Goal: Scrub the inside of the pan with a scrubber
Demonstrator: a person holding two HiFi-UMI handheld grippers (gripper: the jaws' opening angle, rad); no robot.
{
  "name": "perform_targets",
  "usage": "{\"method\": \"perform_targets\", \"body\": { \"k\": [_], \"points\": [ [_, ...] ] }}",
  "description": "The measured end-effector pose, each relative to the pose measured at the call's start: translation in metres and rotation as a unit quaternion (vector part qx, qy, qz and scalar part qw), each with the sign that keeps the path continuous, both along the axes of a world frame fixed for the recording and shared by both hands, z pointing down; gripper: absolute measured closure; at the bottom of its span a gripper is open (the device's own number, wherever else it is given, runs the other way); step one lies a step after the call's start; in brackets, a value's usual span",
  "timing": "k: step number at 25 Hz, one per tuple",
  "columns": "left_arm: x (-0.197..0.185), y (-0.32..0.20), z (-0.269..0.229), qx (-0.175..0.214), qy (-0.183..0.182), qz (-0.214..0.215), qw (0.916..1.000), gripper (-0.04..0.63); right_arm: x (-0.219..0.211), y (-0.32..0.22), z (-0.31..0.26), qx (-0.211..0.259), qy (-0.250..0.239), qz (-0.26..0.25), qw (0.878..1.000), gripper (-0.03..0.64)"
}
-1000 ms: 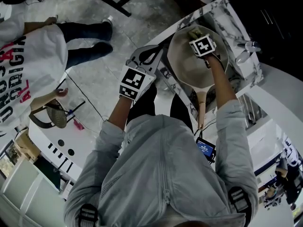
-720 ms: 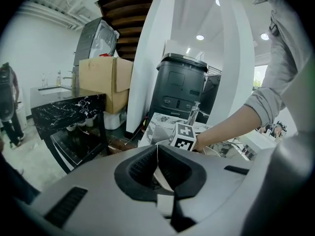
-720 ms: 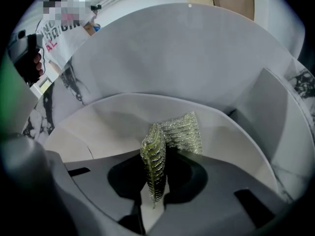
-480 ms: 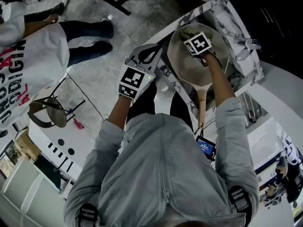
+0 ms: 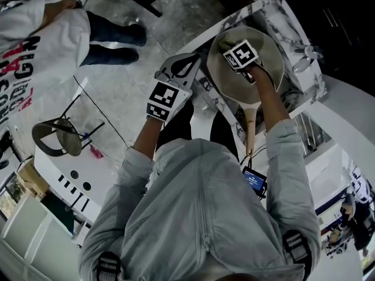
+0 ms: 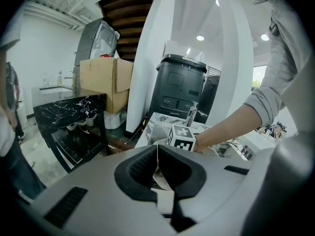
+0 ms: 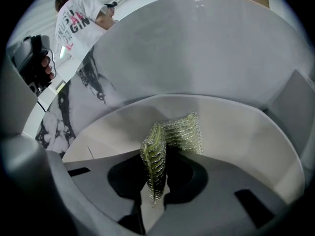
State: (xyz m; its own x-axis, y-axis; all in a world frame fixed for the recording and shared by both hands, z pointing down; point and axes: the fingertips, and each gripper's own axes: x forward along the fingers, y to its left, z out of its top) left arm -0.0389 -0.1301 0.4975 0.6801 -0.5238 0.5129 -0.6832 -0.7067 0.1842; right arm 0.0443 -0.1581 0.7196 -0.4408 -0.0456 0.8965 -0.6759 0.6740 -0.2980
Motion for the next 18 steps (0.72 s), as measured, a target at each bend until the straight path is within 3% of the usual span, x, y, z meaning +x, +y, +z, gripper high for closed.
{"method": "perform_targets", "body": {
  "k": [7, 18],
  "points": [
    [0.001, 0.005, -0.004, 0.003, 0.003, 0.004, 1.0, 0.572, -0.01, 0.019, -0.003, 0.0, 0.008, -0.046, 0.999, 0.531],
    [0.005, 0.015, -0.01, 0.008, 0.007, 0.008, 0.9999, 0.572, -0.025, 0.064, -0.007, -0.045, -0.001, -0.121, 0.992, 0.531]
  ]
}}
